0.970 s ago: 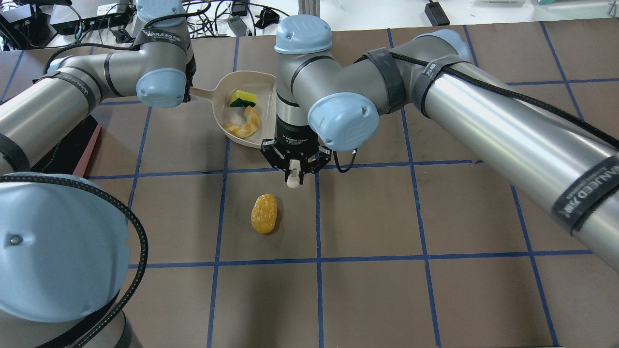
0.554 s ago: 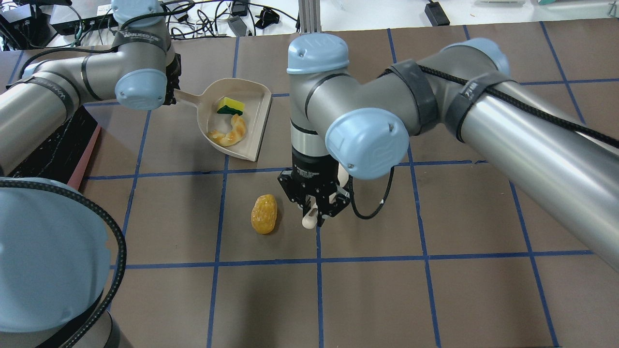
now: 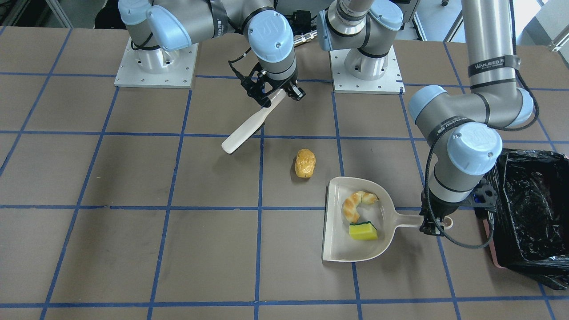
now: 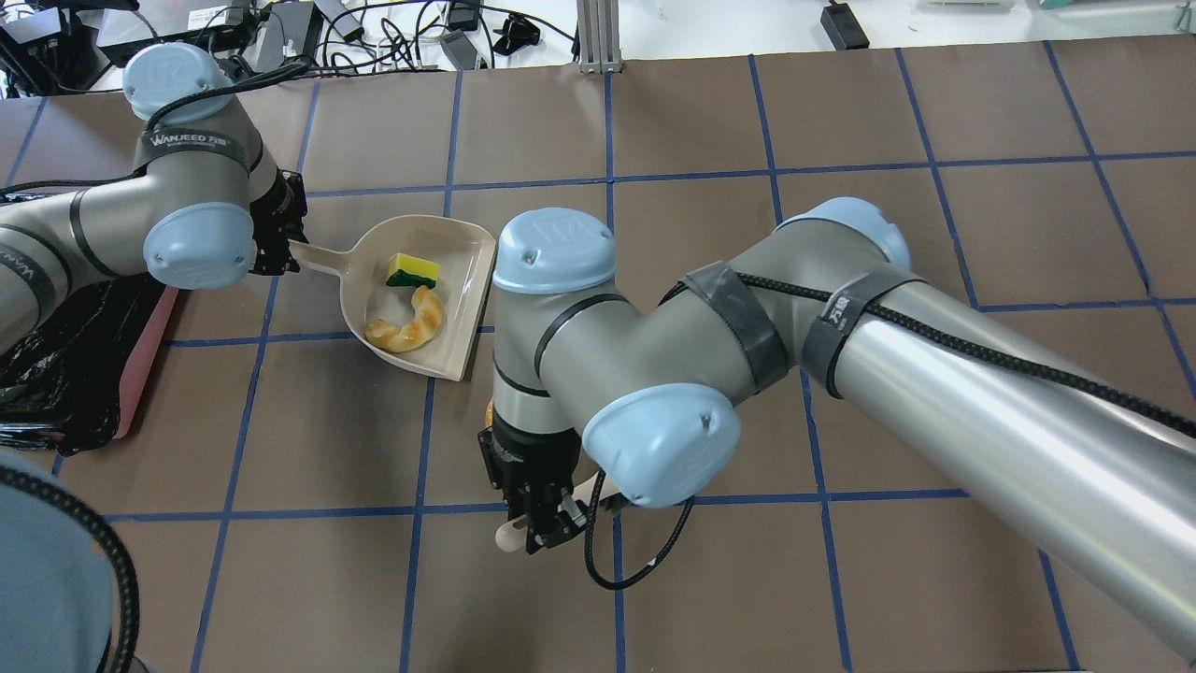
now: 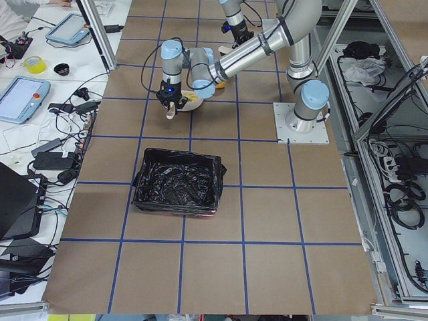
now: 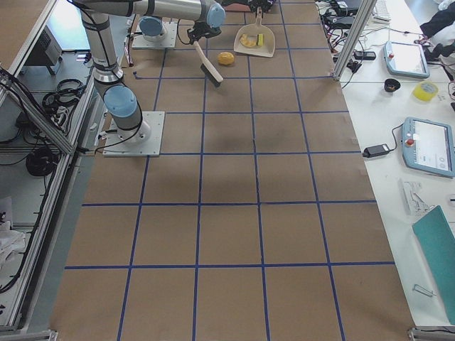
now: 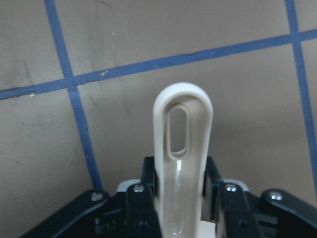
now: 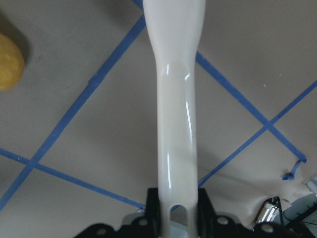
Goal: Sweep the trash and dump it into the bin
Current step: 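Sweep the yellow piece into the dustpan with the right gripper's brush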
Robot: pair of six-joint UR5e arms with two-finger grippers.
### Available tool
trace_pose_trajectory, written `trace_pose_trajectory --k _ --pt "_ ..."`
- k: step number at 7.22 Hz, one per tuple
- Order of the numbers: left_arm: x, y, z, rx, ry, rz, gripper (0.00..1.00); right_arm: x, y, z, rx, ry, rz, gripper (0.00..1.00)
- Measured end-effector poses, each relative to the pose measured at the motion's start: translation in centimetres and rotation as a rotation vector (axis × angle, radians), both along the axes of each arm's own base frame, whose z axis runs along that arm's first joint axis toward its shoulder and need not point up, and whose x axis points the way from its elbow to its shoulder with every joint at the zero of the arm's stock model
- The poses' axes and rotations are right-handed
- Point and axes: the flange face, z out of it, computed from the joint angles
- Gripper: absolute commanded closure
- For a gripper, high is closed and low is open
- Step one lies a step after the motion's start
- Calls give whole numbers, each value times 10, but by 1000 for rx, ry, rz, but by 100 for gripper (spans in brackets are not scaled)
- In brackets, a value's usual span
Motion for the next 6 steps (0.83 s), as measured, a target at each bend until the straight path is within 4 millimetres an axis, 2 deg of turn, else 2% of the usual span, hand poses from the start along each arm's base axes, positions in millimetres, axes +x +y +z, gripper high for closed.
trace_pose_trajectory --k 1,2,3,5,6 --pt "0 22 6 2 -22 9 100 24 8 -15 -28 -28 27 100" --pt "-3 42 8 -15 -36 18 100 45 7 -35 -70 -64 61 100" --pt "-6 63 -1 -59 -48 21 100 60 5 -47 -125 -111 111 100" --pt "-12 93 -24 -115 -57 19 100 73 1 -49 -183 -162 175 100" --pt "-13 97 -26 -126 -58 19 100 75 0 -47 -197 -175 198 100"
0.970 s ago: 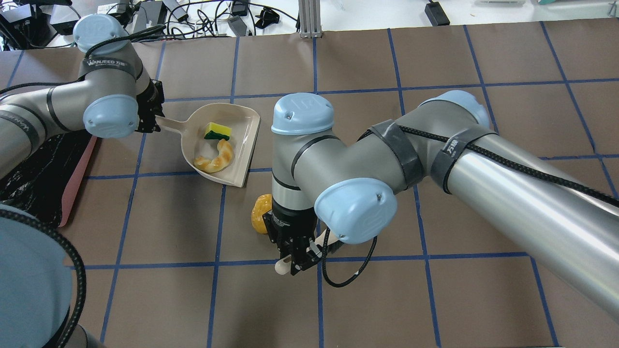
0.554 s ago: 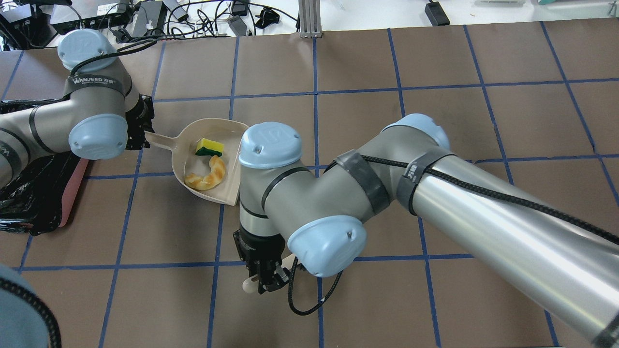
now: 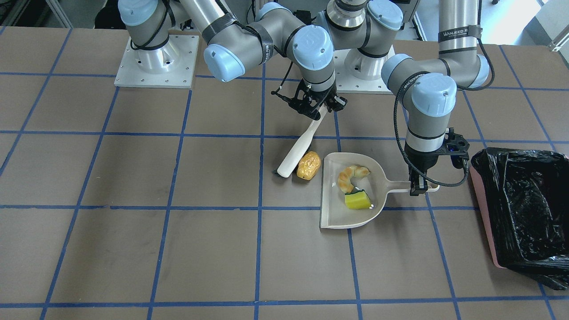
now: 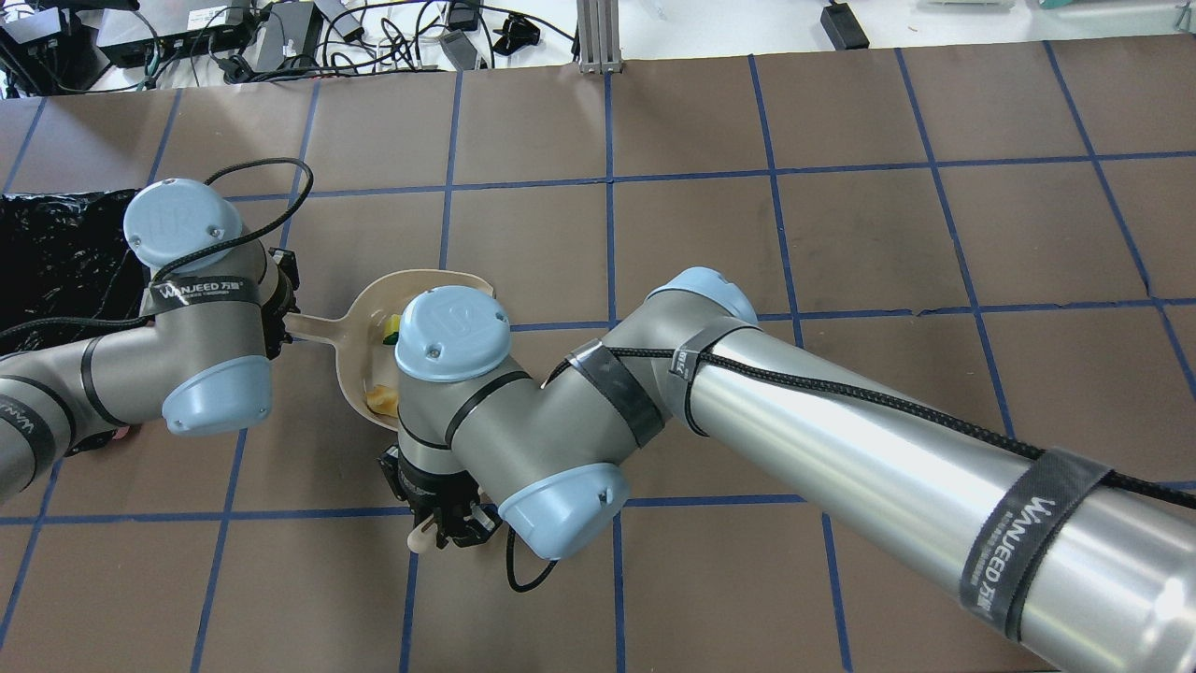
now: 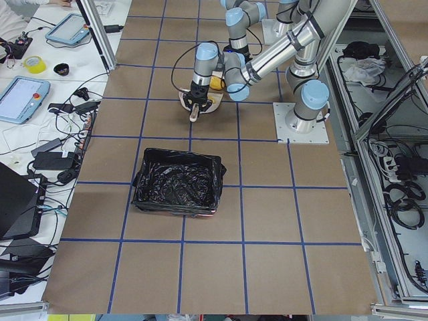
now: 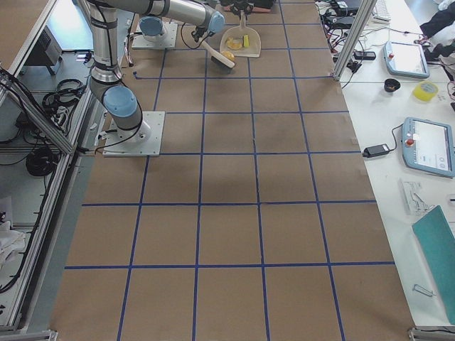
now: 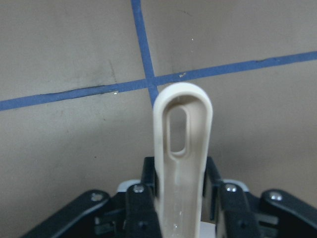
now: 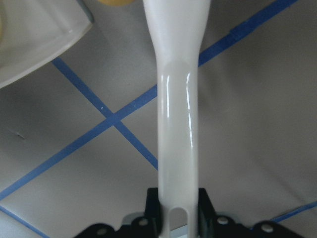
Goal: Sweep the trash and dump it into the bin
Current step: 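Sweep the yellow piece into the dustpan with the right gripper's brush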
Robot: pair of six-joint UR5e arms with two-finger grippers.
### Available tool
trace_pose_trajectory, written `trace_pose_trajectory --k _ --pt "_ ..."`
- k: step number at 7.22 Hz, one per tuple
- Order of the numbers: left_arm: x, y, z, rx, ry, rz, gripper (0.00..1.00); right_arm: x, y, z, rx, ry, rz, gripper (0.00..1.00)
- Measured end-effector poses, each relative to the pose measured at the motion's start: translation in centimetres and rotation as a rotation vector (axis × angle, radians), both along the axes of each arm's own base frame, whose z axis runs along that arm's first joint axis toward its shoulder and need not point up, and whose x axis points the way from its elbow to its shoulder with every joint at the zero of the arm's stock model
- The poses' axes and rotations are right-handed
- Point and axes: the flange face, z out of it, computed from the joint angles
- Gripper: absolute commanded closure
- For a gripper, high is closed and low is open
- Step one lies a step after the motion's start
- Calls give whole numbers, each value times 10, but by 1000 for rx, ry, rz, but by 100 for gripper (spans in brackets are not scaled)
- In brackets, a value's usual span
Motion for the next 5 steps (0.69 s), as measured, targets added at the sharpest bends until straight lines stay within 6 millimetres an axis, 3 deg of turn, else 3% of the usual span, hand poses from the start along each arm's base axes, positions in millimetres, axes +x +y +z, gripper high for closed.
trace_pose_trajectory --k 5 --pt "-2 1 0 -13 2 -4 100 5 -4 -1 -183 -160 504 100"
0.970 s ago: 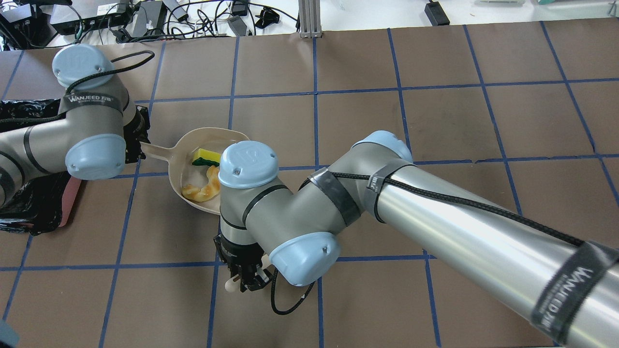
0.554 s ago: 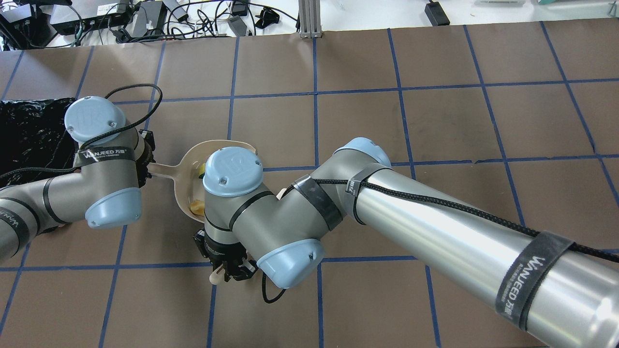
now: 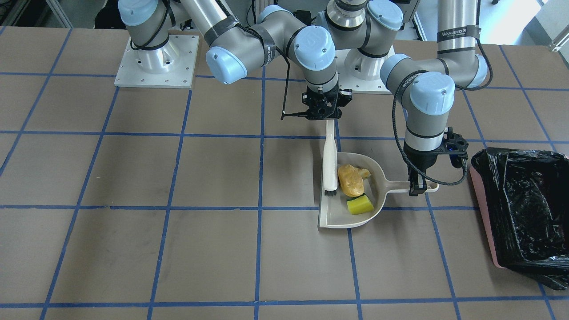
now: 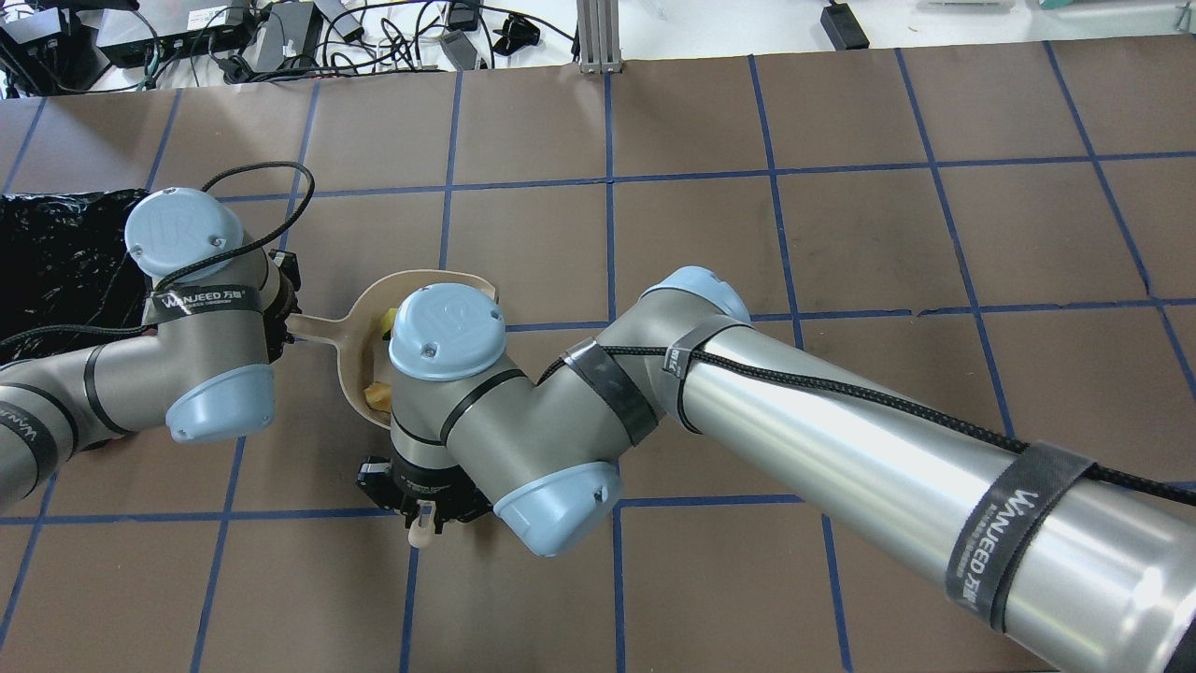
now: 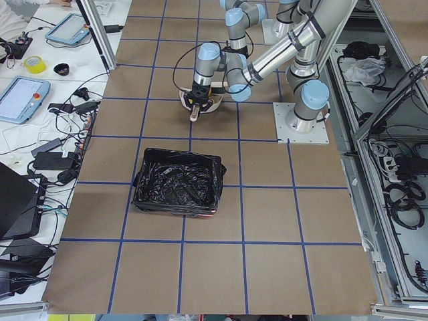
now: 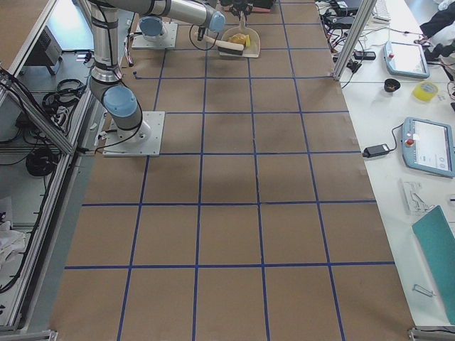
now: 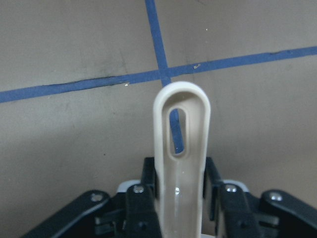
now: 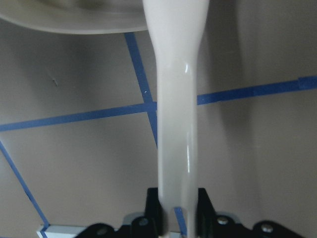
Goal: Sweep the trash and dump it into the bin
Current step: 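Sweep the yellow piece into the dustpan with the right gripper's brush, then lift the dustpan toward the bin with the left gripper while the right withdraws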
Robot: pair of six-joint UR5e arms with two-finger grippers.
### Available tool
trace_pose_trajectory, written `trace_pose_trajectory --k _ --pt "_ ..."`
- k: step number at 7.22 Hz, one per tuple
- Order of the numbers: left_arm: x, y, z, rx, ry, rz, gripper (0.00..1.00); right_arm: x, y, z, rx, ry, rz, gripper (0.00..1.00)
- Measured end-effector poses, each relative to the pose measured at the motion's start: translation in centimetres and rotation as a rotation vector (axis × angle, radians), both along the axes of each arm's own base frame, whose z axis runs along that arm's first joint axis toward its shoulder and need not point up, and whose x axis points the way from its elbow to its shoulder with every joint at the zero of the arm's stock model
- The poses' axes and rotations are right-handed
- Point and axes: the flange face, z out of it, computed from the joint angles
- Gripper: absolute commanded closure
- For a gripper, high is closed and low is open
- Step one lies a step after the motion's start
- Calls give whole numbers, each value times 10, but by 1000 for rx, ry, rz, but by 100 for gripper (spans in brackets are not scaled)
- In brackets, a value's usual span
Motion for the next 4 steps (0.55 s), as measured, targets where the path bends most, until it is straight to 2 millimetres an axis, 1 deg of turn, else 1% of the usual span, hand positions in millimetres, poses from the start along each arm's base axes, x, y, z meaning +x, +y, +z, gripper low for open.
trace_pose_trajectory --k 2,4 --pt "-3 0 -2 8 3 -5 100 -10 -8 -4 -38 49 46 100" --pt "-11 3 -7 45 38 -21 100 -34 -23 -7 -17 141 18 100"
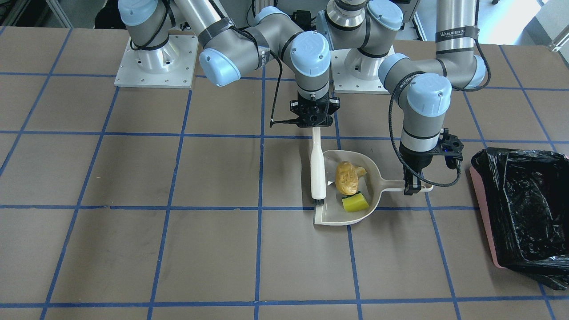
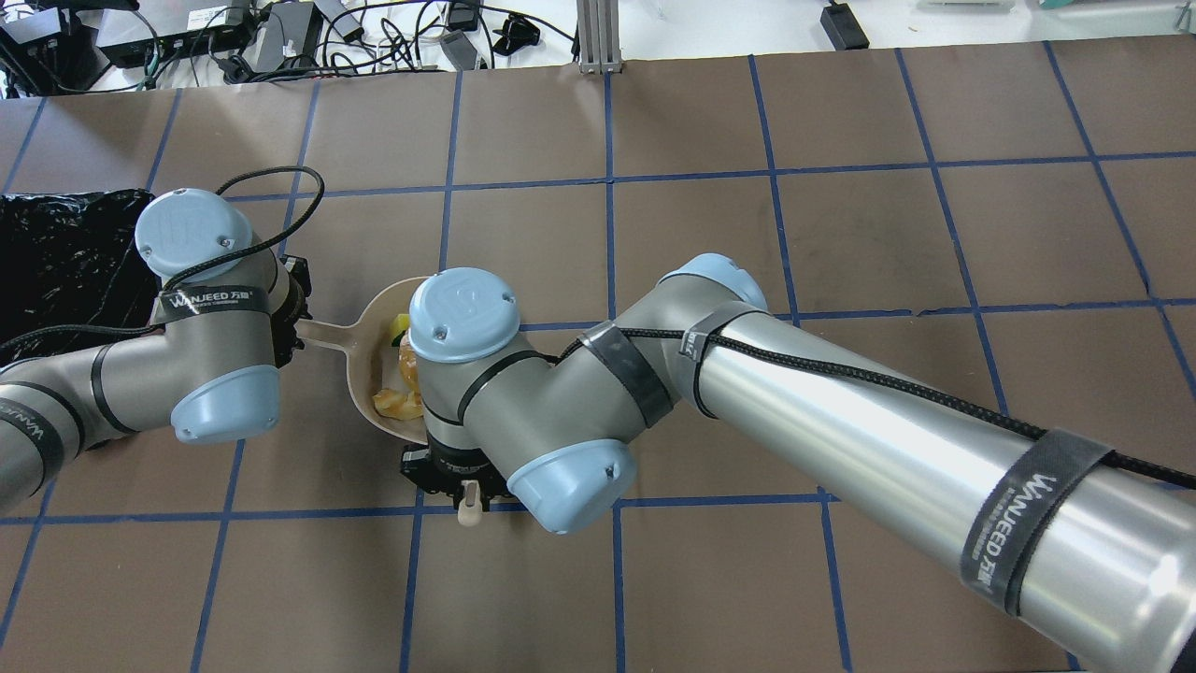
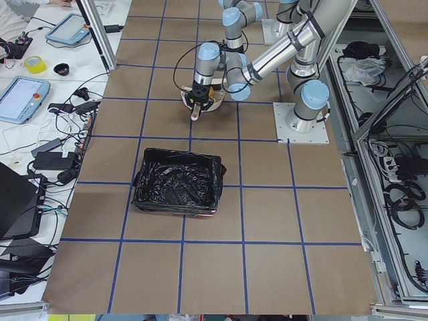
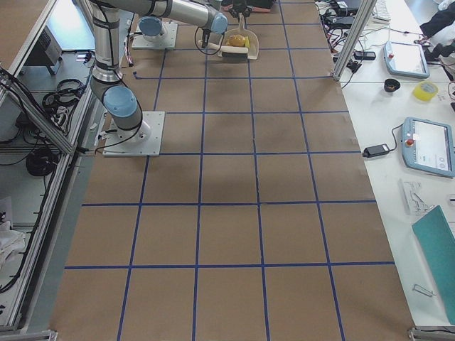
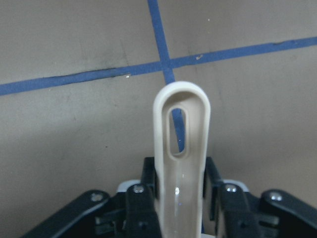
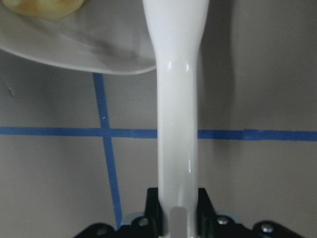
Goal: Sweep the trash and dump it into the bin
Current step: 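Lift the dustpan toward the bin with the left gripper while the right withdraws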
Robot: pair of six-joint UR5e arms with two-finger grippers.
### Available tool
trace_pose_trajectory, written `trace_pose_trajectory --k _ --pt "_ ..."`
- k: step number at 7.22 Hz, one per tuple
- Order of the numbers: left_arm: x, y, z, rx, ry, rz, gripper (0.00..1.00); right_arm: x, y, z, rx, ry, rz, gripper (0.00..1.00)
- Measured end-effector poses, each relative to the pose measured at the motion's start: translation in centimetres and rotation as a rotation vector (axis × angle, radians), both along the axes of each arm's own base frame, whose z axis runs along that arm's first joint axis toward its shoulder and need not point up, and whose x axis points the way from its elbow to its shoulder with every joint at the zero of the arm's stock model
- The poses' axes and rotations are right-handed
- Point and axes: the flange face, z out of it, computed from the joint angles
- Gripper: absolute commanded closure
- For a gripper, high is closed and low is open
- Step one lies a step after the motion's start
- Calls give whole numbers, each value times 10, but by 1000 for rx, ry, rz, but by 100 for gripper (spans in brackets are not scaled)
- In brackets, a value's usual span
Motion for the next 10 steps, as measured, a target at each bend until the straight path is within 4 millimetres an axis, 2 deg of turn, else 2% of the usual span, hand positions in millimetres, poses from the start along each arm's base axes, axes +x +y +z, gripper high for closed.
trace_pose_trajectory --k 2,3,5,6,8,9,10 --pt "-4 -4 -1 79 76 -8 100 -32 -7 12 48 104 -7 100" --pt "-3 -11 7 128 105 -9 100 -50 -13 26 48 147 -1 100" --pt "8 -37 43 193 186 4 100 -107 -39 61 33 207 -46 100" --pt "18 -55 71 188 205 15 100 -141 -62 70 15 230 -81 100" --pt "43 -84 127 119 243 38 100 -224 -113 75 1 230 -126 100" --pt "66 -94 152 76 255 41 100 -268 -129 78 -8 240 -110 100" --pt "99 -98 171 59 266 27 100 -312 -140 81 -22 246 -105 100"
